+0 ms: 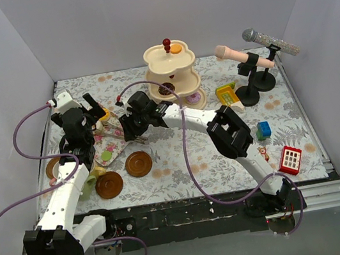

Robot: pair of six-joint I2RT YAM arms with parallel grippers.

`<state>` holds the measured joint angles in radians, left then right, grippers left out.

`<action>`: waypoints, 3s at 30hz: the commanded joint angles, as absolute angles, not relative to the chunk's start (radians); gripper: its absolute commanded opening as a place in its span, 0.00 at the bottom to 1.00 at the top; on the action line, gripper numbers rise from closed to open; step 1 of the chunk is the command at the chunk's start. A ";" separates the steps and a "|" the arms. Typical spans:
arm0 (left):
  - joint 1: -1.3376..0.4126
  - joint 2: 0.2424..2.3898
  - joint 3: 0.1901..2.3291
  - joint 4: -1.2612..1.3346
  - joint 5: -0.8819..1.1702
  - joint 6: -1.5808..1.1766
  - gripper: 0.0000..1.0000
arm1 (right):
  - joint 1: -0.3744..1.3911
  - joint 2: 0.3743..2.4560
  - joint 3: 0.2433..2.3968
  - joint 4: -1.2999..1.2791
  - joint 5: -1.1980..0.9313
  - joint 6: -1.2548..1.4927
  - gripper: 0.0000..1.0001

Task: Serve the afternoon tea
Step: Pick up the desert from the tray, then place the desert on the desert table.

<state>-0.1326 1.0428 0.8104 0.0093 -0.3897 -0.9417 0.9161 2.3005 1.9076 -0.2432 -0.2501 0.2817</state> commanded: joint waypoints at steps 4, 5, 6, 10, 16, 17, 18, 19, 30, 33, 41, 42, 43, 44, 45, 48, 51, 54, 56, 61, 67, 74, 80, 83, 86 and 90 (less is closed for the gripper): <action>-0.130 1.035 0.805 0.026 -0.382 -0.940 0.98 | 0.917 2.345 2.012 -0.247 -0.271 0.268 0.52; -0.130 1.034 0.804 0.025 -0.382 -0.940 0.98 | 0.917 2.353 2.025 -0.250 -0.276 0.267 0.52; -0.130 1.034 0.805 0.026 -0.380 -0.940 0.98 | 0.916 2.361 2.035 -0.253 -0.276 0.267 0.52; -0.132 1.034 0.804 0.026 -0.380 -0.940 0.98 | 0.916 2.381 2.066 -0.256 -0.282 0.268 0.51; -0.133 1.034 0.805 0.025 -0.380 -0.939 0.98 | 0.917 2.382 2.071 -0.253 -0.285 0.272 0.39; -0.135 1.034 0.805 0.025 -0.380 -0.940 0.98 | 0.917 2.379 2.063 -0.253 -0.285 0.270 0.38; -0.135 1.034 0.805 0.026 -0.380 -0.939 0.98 | 0.917 2.373 2.056 -0.250 -0.287 0.268 0.36; -0.135 1.035 0.804 0.026 -0.380 -0.939 0.98 | 0.917 2.361 2.045 -0.249 -0.287 0.267 0.34; -0.137 1.037 0.804 0.026 -0.379 -0.940 0.98 | 0.917 2.140 1.807 -0.160 -0.261 0.265 0.21; -0.137 1.037 0.804 0.026 -0.377 -0.940 0.98 | 0.917 2.054 1.709 -0.143 -0.244 0.265 0.20; -0.138 1.040 0.804 0.026 -0.373 -0.943 0.98 | 0.916 1.879 1.508 -0.121 -0.206 0.261 0.19; -0.138 1.040 0.804 0.025 -0.370 -0.945 0.98 | 0.916 1.867 1.496 -0.120 -0.204 0.261 0.19; -0.138 1.042 0.804 0.026 -0.368 -0.946 0.98 | 0.916 1.853 1.485 -0.118 -0.204 0.262 0.18; -0.138 1.043 0.804 0.025 -0.367 -0.946 0.98 | 0.916 1.841 1.473 -0.117 -0.199 0.262 0.18; -0.138 1.043 0.804 0.026 -0.367 -0.948 0.98 | 0.914 1.821 1.462 -0.115 -0.196 0.262 0.18; -0.138 1.045 0.804 0.026 -0.368 -0.951 0.98 | 0.914 1.766 1.425 -0.124 -0.167 0.261 0.18; -0.138 1.045 0.804 0.023 -0.374 -0.951 0.98 | 0.911 1.691 1.390 -0.146 -0.141 0.255 0.18; -0.138 1.042 0.807 0.018 -0.393 -0.951 0.98 | 0.904 1.612 1.341 -0.176 -0.111 0.249 0.18; -0.138 1.040 0.805 0.020 -0.400 -0.950 0.98 | 0.896 1.560 1.322 -0.210 -0.089 0.247 0.18; -0.138 1.045 0.807 0.020 -0.394 -0.953 0.98 | 0.859 1.421 1.270 -0.276 -0.055 0.253 0.18; -0.138 1.045 0.807 0.020 -0.388 -0.956 0.98 | 0.773 1.278 1.279 -0.345 -0.052 0.259 0.19; -0.138 1.048 0.804 0.020 -0.380 -0.959 0.98 | 0.710 1.216 1.371 -0.419 -0.071 0.245 0.20; -0.138 1.049 0.804 0.021 -0.373 -0.960 0.98 | 0.617 1.226 1.437 -0.459 -0.115 0.229 0.20; -0.138 1.048 0.804 0.021 -0.371 -0.960 0.98 | 0.575 1.255 1.479 -0.472 -0.158 0.229 0.20; -0.138 1.045 0.804 0.023 -0.371 -0.959 0.98 | 0.548 1.279 1.511 -0.477 -0.186 0.226 0.19; -0.138 1.045 0.804 0.023 -0.371 -0.959 0.98 | 0.525 1.310 1.540 -0.494 -0.216 0.227 0.19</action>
<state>-0.1337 1.0531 0.8101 0.0219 -0.3759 -0.9581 0.5426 1.2884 1.4738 -0.5037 -0.1551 0.2356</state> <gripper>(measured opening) 0.981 0.413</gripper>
